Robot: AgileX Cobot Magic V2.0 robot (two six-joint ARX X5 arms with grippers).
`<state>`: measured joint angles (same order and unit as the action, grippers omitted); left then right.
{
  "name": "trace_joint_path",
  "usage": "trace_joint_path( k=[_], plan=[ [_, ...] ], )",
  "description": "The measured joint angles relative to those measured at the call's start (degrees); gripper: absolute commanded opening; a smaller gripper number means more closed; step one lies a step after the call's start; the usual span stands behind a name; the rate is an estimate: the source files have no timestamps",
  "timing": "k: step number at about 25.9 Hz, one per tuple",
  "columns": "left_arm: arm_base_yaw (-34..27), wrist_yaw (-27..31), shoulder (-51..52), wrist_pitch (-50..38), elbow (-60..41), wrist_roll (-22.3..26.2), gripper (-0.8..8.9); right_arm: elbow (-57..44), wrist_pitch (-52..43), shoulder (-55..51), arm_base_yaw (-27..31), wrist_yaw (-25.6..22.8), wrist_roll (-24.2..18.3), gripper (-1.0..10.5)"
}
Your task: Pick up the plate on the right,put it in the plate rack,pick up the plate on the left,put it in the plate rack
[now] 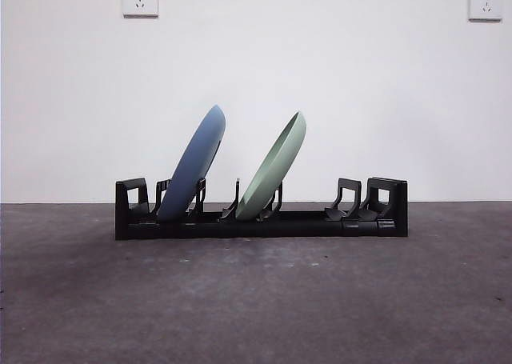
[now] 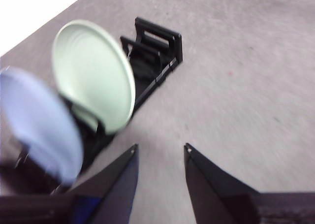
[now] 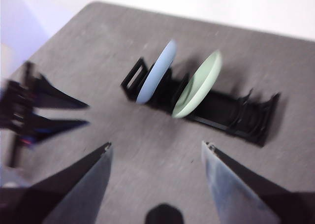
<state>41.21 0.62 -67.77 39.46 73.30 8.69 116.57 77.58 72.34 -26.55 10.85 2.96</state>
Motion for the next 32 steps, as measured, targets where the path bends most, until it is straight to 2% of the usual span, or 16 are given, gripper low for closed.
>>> trace_joint_path(
  k=[5,12,16,17,18,19,27,32],
  plan=[
    [0.0,-0.28,9.4,7.34,0.0,-0.85,1.57,-7.17,0.0,0.0,-0.02,2.86,-1.07,3.1],
    [0.0,-0.37,19.41,10.64,0.0,-1.92,1.57,-17.99,0.04,0.02,-0.07,3.74,-2.6,3.1],
    [0.0,-0.37,19.43,10.67,0.0,-1.92,1.51,-18.03,0.04,0.0,-0.07,4.17,-3.67,1.3],
    [0.0,-0.37,19.1,10.67,0.0,-1.92,1.03,-18.03,0.04,0.0,-0.07,4.26,-3.89,0.9],
    [0.0,-0.37,18.82,10.67,0.0,-1.92,0.06,-18.03,0.02,0.0,-0.07,4.48,-4.09,0.5],
    [0.0,-0.37,18.62,10.69,0.0,-1.92,-0.07,-18.03,0.02,0.0,-0.07,4.57,-4.35,-0.1],
    [0.0,-0.37,18.36,10.69,0.0,-2.29,-0.04,-18.03,0.04,0.0,-0.07,4.57,-5.46,0.0],
    [0.0,-0.37,17.94,10.69,0.0,-2.29,-0.04,-18.03,0.02,0.0,-0.04,-1.07,-5.33,0.0]
  ],
)
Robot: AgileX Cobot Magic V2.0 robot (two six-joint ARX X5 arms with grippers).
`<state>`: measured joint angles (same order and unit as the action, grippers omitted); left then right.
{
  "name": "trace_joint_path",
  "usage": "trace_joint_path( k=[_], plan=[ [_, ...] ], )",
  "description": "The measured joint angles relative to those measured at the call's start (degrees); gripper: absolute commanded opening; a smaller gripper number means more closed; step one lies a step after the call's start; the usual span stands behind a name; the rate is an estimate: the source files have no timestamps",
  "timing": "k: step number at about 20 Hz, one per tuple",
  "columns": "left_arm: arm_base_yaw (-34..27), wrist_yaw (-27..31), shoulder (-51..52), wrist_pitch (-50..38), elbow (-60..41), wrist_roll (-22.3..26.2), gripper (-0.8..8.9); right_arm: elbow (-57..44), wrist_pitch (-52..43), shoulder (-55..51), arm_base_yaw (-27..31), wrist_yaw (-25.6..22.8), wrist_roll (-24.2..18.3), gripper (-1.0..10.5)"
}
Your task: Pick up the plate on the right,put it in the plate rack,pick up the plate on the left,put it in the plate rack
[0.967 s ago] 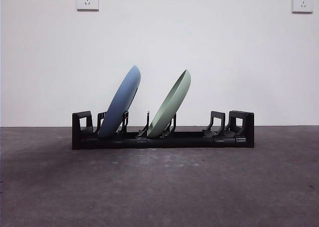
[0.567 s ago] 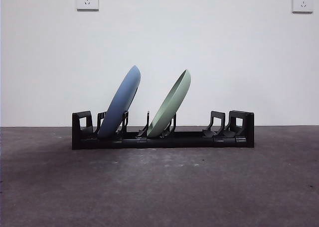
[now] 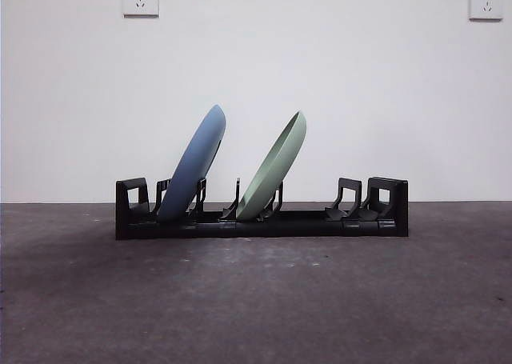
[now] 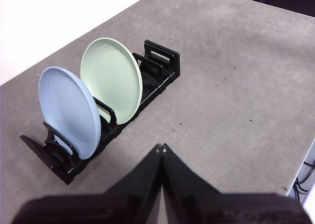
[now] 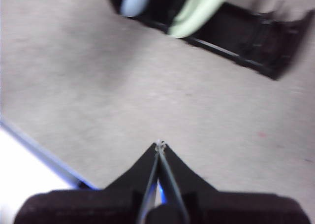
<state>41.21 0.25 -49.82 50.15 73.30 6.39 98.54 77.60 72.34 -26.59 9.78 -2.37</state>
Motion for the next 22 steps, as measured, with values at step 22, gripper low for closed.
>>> trace_joint_path(
  k=[22],
  plan=[
    [-28.79,-4.59,14.03,-27.21,-9.64,11.69,-0.04,0.0,0.0,0.0,0.0,-6.36,0.0,0.0]
  ],
)
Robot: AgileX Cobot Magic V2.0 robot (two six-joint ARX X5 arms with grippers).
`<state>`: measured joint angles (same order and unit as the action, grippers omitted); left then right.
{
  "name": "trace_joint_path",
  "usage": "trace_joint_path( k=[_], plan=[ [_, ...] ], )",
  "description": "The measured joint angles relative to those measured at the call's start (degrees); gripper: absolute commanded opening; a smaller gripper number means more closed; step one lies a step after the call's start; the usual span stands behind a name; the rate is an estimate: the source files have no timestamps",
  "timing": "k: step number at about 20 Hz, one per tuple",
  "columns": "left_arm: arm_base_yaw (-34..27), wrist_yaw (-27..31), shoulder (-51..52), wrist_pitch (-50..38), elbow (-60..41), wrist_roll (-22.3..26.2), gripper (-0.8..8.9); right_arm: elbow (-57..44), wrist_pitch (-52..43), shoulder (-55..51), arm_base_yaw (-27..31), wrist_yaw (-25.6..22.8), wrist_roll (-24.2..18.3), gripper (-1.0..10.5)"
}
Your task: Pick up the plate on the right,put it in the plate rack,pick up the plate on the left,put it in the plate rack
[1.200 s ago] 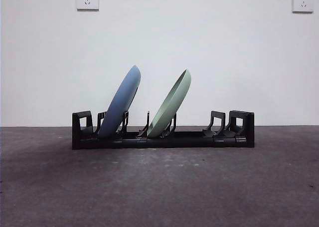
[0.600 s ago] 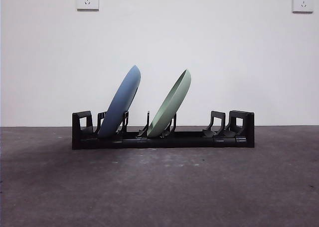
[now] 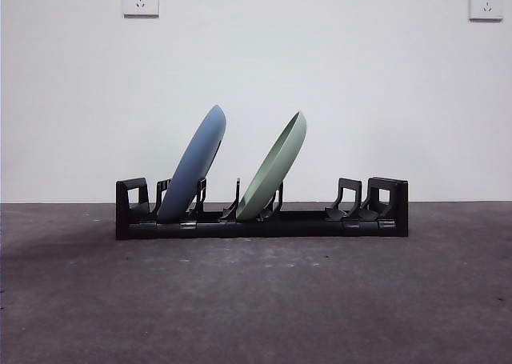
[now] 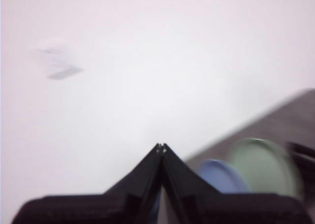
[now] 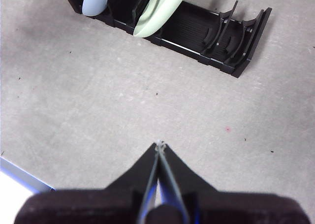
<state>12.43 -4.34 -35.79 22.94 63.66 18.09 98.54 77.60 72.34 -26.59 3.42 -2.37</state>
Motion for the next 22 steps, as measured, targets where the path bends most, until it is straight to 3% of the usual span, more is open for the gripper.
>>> trace_joint_path(
  k=[6,9,12,18,22],
  plan=[
    [-9.01,0.09,14.38,-11.15,-26.01,3.13,-0.04,0.0,0.02,0.0,0.0,0.0,0.0,0.0],
    [-10.01,0.09,20.06,-18.93,-39.32,0.26,-0.04,0.0,0.0,0.0,0.0,0.0,0.0,0.0],
    [-10.36,0.09,24.13,-21.0,-49.07,-2.75,-0.04,0.0,0.02,0.0,0.0,0.0,0.0,0.0],
    [-12.7,0.09,31.95,-21.73,-61.33,-8.24,-0.04,0.0,0.0,0.0,0.0,0.0,0.0,0.0],
    [-13.57,0.09,35.47,-17.68,-62.62,-11.02,-0.04,0.0,0.0,0.0,0.0,-0.02,0.0,0.0]
  ],
)
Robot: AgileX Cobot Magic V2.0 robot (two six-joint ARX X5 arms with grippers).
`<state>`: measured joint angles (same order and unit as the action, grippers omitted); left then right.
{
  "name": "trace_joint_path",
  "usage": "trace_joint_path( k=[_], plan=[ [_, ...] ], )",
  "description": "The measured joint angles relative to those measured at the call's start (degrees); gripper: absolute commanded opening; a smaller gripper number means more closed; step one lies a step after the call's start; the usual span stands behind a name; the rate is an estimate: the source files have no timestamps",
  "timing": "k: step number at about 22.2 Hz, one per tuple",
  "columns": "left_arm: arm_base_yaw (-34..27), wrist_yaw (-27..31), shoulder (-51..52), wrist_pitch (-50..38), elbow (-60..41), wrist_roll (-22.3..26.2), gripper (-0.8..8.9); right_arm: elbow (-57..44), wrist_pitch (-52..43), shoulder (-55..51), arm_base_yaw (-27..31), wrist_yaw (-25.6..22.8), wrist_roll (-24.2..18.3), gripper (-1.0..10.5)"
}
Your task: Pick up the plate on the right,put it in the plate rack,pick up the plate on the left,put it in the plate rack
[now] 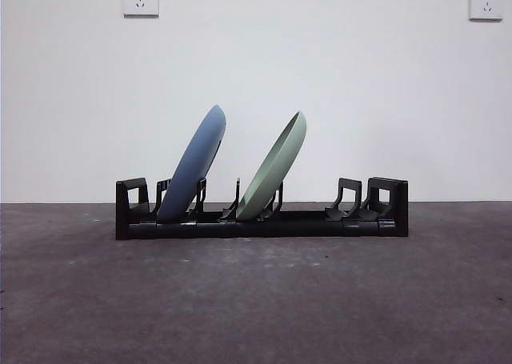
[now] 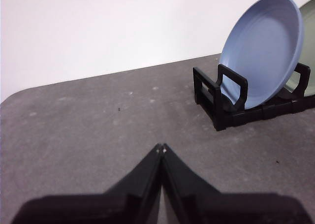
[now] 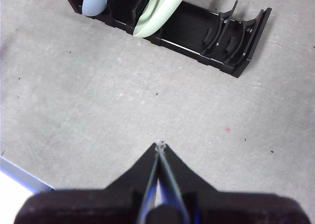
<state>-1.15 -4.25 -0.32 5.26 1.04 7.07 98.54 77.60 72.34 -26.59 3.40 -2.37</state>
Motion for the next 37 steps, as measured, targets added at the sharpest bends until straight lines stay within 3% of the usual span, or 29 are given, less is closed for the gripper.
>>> trace_joint_path(
  k=[3,19,22,24,27,29,32,37],
  plan=[
    [-0.11,-0.02,-0.04,4.79,0.0,-1.6,-0.03,0.0,0.0,-0.02,0.0,0.0,0.0,0.0],
    [-0.2,-0.7,-0.09,4.48,0.0,-3.76,-0.03,0.0,0.0,-0.04,0.0,-0.46,0.0,0.0],
    [-0.2,-0.7,-0.15,4.48,0.0,-3.76,-0.03,-0.15,-0.5,-1.05,1.18,-5.03,-2.12,0.0],
    [-0.2,-0.7,-0.37,4.48,0.0,-3.76,-0.03,-0.9,-7.8,-4.85,3.89,-5.9,-2.99,0.0],
    [-0.2,-0.7,-0.59,4.5,0.0,-3.76,-0.03,-4.59,-23.87,-14.32,9.31,1.18,-2.03,0.0],
    [-0.2,-0.7,-0.59,4.48,0.0,-3.76,-0.03,-9.73,-32.04,-21.49,14.78,3.1,-1.6,0.0],
    [-0.2,-0.7,-0.59,4.48,0.0,-3.76,-0.03,-21.14,-38.75,-32.22,23.28,1.97,-1.53,0.0],
    [-0.2,-0.7,-0.59,4.48,0.0,-3.78,-0.03,-38.56,-48.02,-42.86,27.06,-4.59,-2.21,0.0]
  ],
)
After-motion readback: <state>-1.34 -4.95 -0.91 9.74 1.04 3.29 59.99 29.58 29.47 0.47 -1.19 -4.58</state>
